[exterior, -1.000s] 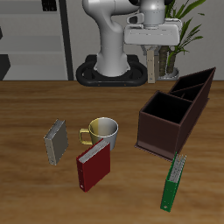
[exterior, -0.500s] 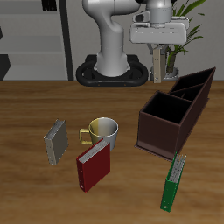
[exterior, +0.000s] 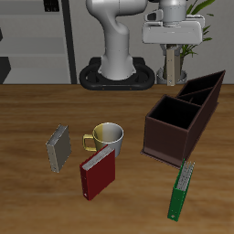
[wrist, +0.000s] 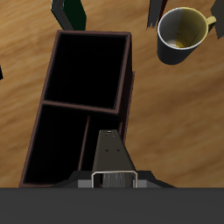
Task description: Place the left yellow book into the left desk caddy's front compartment
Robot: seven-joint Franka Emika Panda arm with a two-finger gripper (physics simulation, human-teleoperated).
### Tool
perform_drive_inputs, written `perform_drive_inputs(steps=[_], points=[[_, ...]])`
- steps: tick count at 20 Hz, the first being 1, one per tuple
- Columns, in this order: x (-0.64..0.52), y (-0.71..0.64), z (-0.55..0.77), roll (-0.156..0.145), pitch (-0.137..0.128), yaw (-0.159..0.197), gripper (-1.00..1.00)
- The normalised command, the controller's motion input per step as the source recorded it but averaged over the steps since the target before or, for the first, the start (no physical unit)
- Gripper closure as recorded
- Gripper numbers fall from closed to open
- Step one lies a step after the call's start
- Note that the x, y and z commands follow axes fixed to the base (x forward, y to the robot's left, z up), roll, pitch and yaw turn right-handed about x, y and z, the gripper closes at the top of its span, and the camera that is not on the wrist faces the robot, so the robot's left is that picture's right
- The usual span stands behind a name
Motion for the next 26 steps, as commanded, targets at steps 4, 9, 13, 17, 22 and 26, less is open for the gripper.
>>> perform_drive_inputs(steps=[4, 9, 13, 17, 22, 26], points=[[0.17, 0.02, 0.07, -0.008, 0.009, -0.049, 1.00], [0.18, 0.00, -0.04, -0.029, 0.015, -0.024, 1.00], [0.15, -0.03, -0.14, -0.015, 0.030, -0.043, 1.00], [0.10, 0.07, -0.21, 0.003, 0.037, -0.008, 1.00], [0.07, 0.09, -0.20, 0.015, 0.036, -0.042, 1.00], [-0.08, 0.10, -0.05, 0.023, 0.000, -0.007, 1.00]])
